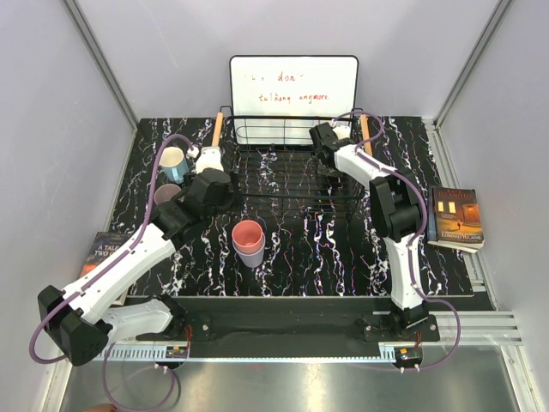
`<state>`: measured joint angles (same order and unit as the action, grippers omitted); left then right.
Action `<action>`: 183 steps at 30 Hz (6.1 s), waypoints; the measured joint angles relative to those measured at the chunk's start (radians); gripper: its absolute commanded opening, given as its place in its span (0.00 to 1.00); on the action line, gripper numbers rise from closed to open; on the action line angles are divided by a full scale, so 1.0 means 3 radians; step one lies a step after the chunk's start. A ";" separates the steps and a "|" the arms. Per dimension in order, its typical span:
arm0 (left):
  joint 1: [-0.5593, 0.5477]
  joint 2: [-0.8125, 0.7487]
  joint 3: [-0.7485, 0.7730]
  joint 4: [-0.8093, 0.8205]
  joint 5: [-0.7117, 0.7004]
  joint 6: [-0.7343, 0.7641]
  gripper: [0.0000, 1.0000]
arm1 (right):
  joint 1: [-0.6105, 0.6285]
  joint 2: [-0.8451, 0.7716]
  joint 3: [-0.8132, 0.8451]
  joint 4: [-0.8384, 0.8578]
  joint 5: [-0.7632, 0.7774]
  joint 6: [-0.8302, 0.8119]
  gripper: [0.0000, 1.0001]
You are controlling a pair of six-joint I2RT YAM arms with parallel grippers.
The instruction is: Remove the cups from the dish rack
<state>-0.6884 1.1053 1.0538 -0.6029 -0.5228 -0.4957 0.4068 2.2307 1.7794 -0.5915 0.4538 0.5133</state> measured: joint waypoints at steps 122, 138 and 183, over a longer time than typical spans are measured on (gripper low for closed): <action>0.0244 0.1078 -0.0273 0.4327 0.2967 -0.1600 0.47 | 0.0046 -0.2909 -0.3766 0.5034 -0.4008 0.2146 0.00; 0.0202 0.1085 -0.0088 0.4117 0.3154 -0.1705 0.00 | 0.0071 -0.2890 -0.3707 0.5085 -0.4016 0.2204 0.39; 0.1832 0.1425 0.1652 -0.0439 -0.0066 0.0287 0.00 | 0.0146 -0.3681 -0.3178 0.2427 -0.2875 0.0456 0.98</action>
<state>-0.1387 1.5330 1.5494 -0.7345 -0.5426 -0.4095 0.4507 1.1263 0.8261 0.1368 -0.4088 0.6502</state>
